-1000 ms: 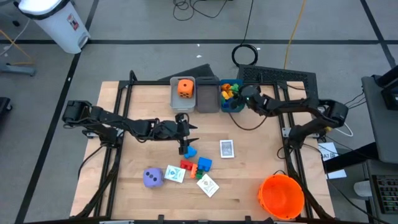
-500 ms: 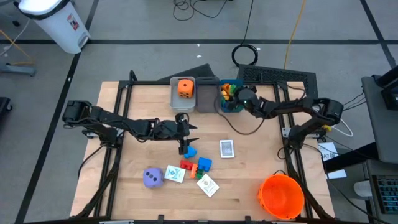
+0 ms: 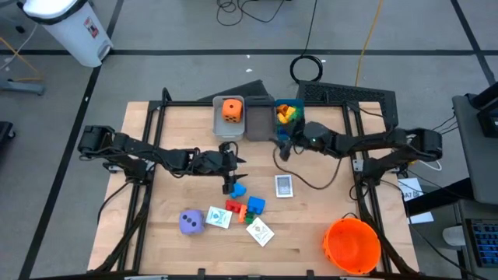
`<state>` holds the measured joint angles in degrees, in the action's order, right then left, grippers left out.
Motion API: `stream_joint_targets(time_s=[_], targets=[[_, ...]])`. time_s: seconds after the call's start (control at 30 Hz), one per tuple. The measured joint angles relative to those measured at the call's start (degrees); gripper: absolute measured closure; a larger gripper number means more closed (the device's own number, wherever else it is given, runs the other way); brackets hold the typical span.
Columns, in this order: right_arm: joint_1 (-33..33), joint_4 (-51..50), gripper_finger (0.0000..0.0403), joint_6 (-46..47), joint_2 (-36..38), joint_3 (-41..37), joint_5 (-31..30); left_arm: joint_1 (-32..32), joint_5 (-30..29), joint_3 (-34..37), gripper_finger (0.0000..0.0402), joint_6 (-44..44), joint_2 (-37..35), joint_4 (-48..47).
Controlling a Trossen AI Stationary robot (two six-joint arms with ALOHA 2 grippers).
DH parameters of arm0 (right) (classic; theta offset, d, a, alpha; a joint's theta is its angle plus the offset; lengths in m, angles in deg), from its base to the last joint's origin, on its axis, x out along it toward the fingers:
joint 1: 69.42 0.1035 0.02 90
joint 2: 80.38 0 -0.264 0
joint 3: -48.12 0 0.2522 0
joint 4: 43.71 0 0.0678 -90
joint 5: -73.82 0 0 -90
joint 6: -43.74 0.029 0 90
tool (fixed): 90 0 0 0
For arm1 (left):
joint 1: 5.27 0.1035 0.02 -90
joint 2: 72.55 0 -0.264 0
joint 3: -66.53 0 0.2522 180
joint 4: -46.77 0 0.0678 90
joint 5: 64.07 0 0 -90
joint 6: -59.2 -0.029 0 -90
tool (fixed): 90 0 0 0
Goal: Pick & Place Toys
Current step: Put the blue game piece into the blue bin
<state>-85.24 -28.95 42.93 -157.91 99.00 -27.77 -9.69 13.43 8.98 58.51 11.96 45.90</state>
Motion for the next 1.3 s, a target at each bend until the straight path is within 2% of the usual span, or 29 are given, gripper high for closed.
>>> stream_joint_targets(time_s=[0.1, 0.17, 0.27, 0.47, 0.77, 0.9, 1.07, 1.3], targets=[[2.64, 0.35, 0.0123, -0.37, 2.36, 0.00, 4.45, 0.01, 6.43, 0.00, 0.0160, 1.86, 0.00, -4.42], [4.35, 0.27, 0.0126, -0.93, 3.45, 0.00, 4.32, -0.55, 12.43, 0.00, 0.0160, 0.45, 0.00, -10.18], [5.92, 0.40, 0.0128, -2.30, 4.21, 0.00, 4.32, -2.14, 14.82, 0.07, 0.0160, -0.88, 0.02, -16.31], [6.56, 0.39, 0.0130, -3.13, 4.17, 0.00, 4.22, -4.11, 12.95, 0.95, 0.0160, -6.86, 1.60, -13.67], [6.50, 0.24, 0.0132, -3.03, 4.13, 0.00, 4.17, -3.61, 12.86, 1.45, 0.0160, -14.85, 12.12, -3.81], [6.48, 0.08, 0.0133, -3.05, 4.13, 0.00, 4.19, -2.45, 11.92, 1.29, 0.0160, -14.47, 15.38, 0.54], [6.48, -0.14, 0.0136, -3.07, 4.10, 0.02, 4.16, -0.22, 6.97, 1.33, 0.0160, -12.44, 16.41, 3.79], [6.48, -0.30, 0.0137, -3.07, 4.10, 0.02, 4.17, 1.31, 5.42, 1.07, 0.0160, -7.23, 11.22, 2.75]])
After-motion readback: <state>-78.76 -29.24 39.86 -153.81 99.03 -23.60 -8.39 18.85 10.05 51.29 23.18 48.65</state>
